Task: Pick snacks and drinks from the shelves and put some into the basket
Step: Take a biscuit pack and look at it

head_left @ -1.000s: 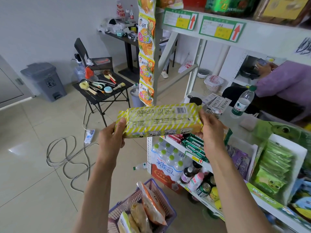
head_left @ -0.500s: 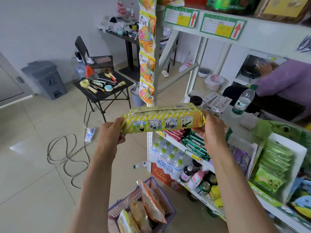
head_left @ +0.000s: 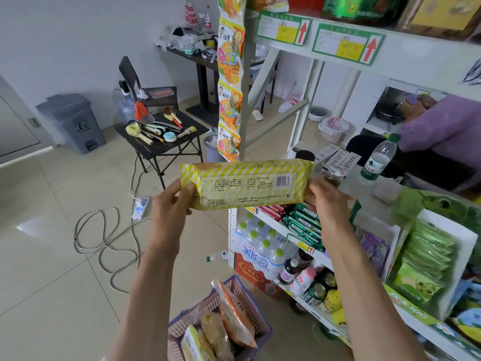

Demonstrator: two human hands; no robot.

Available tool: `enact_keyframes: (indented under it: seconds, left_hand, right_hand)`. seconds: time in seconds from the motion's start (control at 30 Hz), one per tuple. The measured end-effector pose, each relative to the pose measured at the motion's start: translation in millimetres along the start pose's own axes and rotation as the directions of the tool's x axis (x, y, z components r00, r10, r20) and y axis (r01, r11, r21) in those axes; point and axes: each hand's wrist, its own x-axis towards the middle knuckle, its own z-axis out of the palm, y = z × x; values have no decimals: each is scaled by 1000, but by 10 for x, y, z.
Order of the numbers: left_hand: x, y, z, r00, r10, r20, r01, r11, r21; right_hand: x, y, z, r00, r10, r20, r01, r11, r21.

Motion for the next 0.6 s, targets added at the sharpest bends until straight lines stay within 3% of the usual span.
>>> enact_keyframes:
  seconds: [0.2, 0.33, 0.47, 0.6]
  left_hand:
    - [-74, 2, 94, 999, -4, 34, 10, 983, -182]
    - [-82, -60, 130, 998, 34, 49, -25, 986, -164]
    - [-128, -250, 175, 996, 34, 83, -22, 990, -141]
    - [-128, -447, 186, 983, -174, 62, 177, 983, -45]
  right_hand:
    - [4, 65, 21, 976, 195, 97, -206, 970, 130]
    - [60, 40, 111, 966, 231, 112, -249, 951, 182]
    - [135, 133, 234, 983, 174, 49, -181, 959, 216]
    - [225, 140, 325, 994, 76, 73, -93, 961, 262]
